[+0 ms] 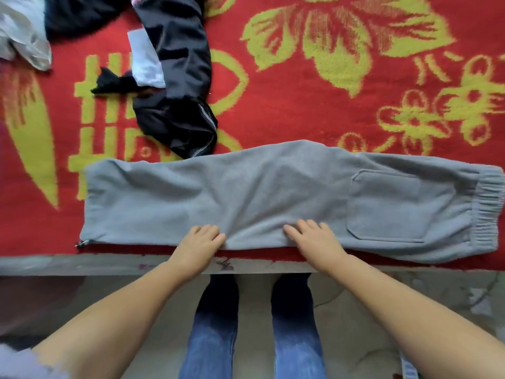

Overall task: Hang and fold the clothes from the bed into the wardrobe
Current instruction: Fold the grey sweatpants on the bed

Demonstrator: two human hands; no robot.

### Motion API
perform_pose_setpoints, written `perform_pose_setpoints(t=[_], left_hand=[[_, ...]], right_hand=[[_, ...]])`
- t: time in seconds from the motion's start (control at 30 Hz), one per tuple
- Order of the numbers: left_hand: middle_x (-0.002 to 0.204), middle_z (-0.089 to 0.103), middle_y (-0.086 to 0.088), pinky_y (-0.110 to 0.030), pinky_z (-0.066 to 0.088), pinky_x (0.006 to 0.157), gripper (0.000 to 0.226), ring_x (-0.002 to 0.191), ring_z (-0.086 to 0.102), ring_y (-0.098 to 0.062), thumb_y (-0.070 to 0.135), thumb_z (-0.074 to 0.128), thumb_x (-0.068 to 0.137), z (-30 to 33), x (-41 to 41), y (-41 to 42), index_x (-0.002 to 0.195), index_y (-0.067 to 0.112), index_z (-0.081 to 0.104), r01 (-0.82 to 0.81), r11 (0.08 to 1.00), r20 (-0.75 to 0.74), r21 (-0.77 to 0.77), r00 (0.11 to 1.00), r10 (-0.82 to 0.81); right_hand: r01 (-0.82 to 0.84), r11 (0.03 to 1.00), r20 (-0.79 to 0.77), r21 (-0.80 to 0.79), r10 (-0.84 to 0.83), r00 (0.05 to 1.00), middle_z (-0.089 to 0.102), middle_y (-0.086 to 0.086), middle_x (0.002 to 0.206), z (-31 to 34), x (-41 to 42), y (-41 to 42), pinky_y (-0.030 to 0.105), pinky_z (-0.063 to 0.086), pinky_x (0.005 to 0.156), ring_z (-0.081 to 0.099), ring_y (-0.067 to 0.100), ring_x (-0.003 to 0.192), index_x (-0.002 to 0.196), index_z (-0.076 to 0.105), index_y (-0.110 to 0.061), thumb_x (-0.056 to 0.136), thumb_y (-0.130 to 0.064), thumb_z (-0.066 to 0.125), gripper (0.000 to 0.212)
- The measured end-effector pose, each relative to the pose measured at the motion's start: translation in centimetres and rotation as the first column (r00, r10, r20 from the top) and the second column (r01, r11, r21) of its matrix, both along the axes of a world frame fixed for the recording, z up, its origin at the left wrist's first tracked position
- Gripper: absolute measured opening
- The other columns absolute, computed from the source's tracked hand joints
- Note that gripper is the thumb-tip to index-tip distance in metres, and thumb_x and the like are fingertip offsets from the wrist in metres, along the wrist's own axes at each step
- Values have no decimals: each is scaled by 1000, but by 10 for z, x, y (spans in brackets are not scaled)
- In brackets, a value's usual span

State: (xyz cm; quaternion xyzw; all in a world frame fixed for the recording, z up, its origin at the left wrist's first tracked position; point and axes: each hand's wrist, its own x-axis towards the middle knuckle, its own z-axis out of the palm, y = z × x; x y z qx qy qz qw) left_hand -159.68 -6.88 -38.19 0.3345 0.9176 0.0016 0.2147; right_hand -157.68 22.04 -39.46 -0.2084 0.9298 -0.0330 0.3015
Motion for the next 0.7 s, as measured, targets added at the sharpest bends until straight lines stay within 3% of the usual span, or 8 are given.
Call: perform_pose_setpoints(t=[0.1,0.17,0.23,0.37,0.43,0.5,0.6,0.7], left_hand=[[101,54,-2,-30,40,82,30,95,55,-22,19,67,78,-8,5,-25,107,17,57,-11,999,171,-45,985,19],[117,50,-2,-31,33,91,37,110,48,-23,36,55,91,-12,8,-42,124,18,50,-272,962,227,-24,936,270],[121,52,-6,-37,35,92,43,111,49,-27,34,59,90,-10,5,-64,126,13,53,-540,837,139,91,839,526],[145,35,-17,-45,28,107,59,133,34,-35,20,62,88,-9,-26,-143,141,6,39,-900,410,-26,148,411,911],[151,26,-18,-43,23,112,69,139,26,-35,24,62,89,-15,-47,-188,146,4,28,-983,159,43,94,164,986],[146,34,-22,-42,29,108,70,134,33,-38,33,63,89,-25,-63,-219,143,2,30,-999,24,187,40,31,982],[129,51,-23,-40,38,91,59,120,48,-40,38,63,89,-39,-76,-230,127,1,39,-1000,28,310,-2,26,950],[113,59,-22,-34,33,73,28,107,55,-39,31,52,97,-41,-80,-226,107,5,49,-985,139,371,103,168,913]], right_hand=[[2,992,145,128,-21,989,47,6,119,-8,-14,-5,35,37,80,52,26,109,131,39,-23,92,-11,42,41],[-91,984,291,156,43,956,49,4,119,-3,-28,-8,33,37,82,54,25,111,124,45,-27,96,-20,40,30],[-130,979,308,159,76,948,52,1,118,5,-38,-23,33,37,85,53,24,112,120,49,-30,97,-28,37,25],[-27,996,127,-81,38,991,46,0,127,12,-42,-105,33,42,92,48,21,117,134,42,-25,94,-38,46,42],[-52,980,118,-190,75,990,37,1,140,8,-36,-161,31,37,98,39,22,126,147,28,-24,91,-39,52,62],[-107,976,98,-189,127,987,27,3,148,-1,-33,-213,35,32,100,31,24,133,152,12,-28,90,-44,54,76],[-56,996,63,-68,60,996,27,9,145,-10,-35,-266,37,33,91,31,28,129,152,3,-31,89,-35,57,83],[32,998,54,-56,-29,998,42,7,123,-10,-48,-287,35,36,74,45,30,111,143,30,-24,88,-13,50,60]])
